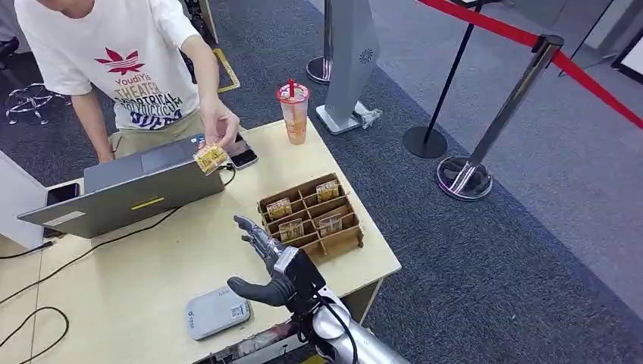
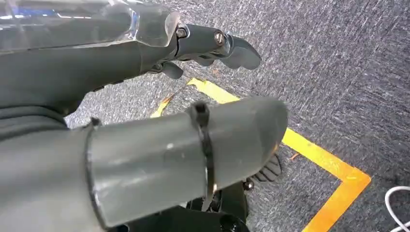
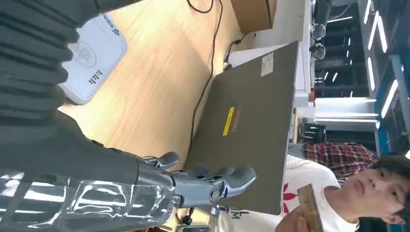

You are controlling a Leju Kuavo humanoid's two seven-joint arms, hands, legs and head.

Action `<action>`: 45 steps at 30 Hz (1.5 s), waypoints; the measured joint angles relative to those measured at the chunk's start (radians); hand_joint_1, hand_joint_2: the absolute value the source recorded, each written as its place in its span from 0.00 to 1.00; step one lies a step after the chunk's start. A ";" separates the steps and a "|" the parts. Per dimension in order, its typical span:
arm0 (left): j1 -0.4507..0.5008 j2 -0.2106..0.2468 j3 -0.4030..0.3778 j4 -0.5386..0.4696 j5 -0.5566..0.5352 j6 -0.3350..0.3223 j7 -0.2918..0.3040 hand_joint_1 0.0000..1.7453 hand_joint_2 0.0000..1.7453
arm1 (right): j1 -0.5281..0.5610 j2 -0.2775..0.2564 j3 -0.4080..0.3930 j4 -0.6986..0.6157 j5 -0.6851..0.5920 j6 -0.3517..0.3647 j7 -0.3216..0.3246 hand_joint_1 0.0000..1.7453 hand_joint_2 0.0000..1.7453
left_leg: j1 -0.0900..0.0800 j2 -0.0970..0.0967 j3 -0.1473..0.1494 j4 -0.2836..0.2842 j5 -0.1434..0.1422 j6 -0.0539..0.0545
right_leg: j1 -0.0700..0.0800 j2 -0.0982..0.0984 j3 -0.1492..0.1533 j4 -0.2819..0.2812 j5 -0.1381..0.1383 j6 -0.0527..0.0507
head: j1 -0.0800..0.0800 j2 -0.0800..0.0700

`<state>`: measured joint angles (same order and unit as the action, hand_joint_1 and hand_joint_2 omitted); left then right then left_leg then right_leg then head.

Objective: Pass the card to the sensor for recognition and then transmit it.

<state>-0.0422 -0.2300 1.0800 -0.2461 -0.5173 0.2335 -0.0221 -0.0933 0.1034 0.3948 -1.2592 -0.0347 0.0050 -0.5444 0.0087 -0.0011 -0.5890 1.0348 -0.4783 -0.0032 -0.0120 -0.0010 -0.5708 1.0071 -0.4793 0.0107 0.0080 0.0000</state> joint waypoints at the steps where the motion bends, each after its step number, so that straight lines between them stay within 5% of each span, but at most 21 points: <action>1: 0.000 0.000 0.000 0.000 0.000 0.000 0.000 0.00 0.00 | 0.000 0.000 0.000 0.000 0.000 0.002 0.001 0.00 1.00 | 0.000 0.000 0.000 0.000 0.000 0.000 | 0.000 0.000 0.000 0.000 0.000 0.000 | 0.000 0.000; 4: 0.000 0.000 0.000 0.000 0.001 0.001 0.000 0.00 0.00 | -0.002 0.000 0.000 0.001 0.005 -0.001 0.010 0.00 1.00 | 0.000 0.000 0.000 0.000 0.000 0.000 | 0.000 0.000 0.000 0.000 0.000 0.000 | 0.000 0.000; 11: 0.000 -0.001 0.002 0.000 0.001 0.007 0.000 0.00 0.00 | -0.019 0.000 -0.002 -0.005 0.118 -0.130 -0.003 0.00 1.00 | 0.000 0.000 0.000 0.000 0.000 0.000 | 0.000 0.000 0.000 0.000 0.000 0.000 | 0.000 0.000; 20: 0.000 -0.003 0.002 0.000 0.000 0.007 0.000 0.00 0.00 | -0.027 0.000 -0.003 -0.010 0.139 -0.156 -0.009 0.00 1.00 | 0.000 0.000 0.000 0.000 0.000 0.000 | 0.000 0.000 0.000 0.000 0.000 0.000 | 0.000 0.000; 26: -0.001 -0.002 0.002 0.000 -0.018 0.006 -0.012 0.00 0.00 | -0.062 0.000 0.002 -0.018 0.384 -0.505 -0.102 0.00 1.00 | 0.000 0.000 0.000 0.000 0.000 0.000 | 0.000 0.000 0.000 0.000 0.000 0.000 | 0.000 0.000; 32: -0.003 0.000 0.002 0.000 -0.031 0.007 -0.013 0.00 0.00 | -0.131 0.000 0.042 -0.012 0.612 -0.677 -0.082 0.00 1.00 | 0.000 0.001 0.000 0.000 0.001 -0.001 | 0.000 0.000 0.000 0.000 0.001 -0.001 | 0.000 0.000; 38: -0.011 0.001 0.003 0.001 -0.017 0.026 -0.001 0.00 0.00 | -0.195 0.042 0.020 0.013 1.005 -0.686 -0.120 0.00 1.00 | 0.000 0.001 0.000 0.000 0.001 -0.001 | 0.000 0.000 0.000 0.001 0.001 -0.001 | 0.000 0.000; 45: -0.014 0.001 0.024 0.006 0.012 0.052 0.021 0.00 0.00 | -0.342 0.106 0.011 0.136 1.063 -0.686 -0.128 0.00 1.00 | 0.001 0.000 0.000 0.000 0.002 -0.002 | 0.000 0.001 0.000 0.001 0.001 -0.001 | 0.000 0.000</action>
<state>-0.0559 -0.2289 1.1040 -0.2403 -0.5055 0.2857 -0.0008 -0.4357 0.2091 0.4063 -1.1233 1.0285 -0.6809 -0.6725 0.0093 -0.0006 -0.5886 1.0348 -0.4764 -0.0050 -0.0119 -0.0004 -0.5707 1.0080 -0.4783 0.0100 0.0080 0.0000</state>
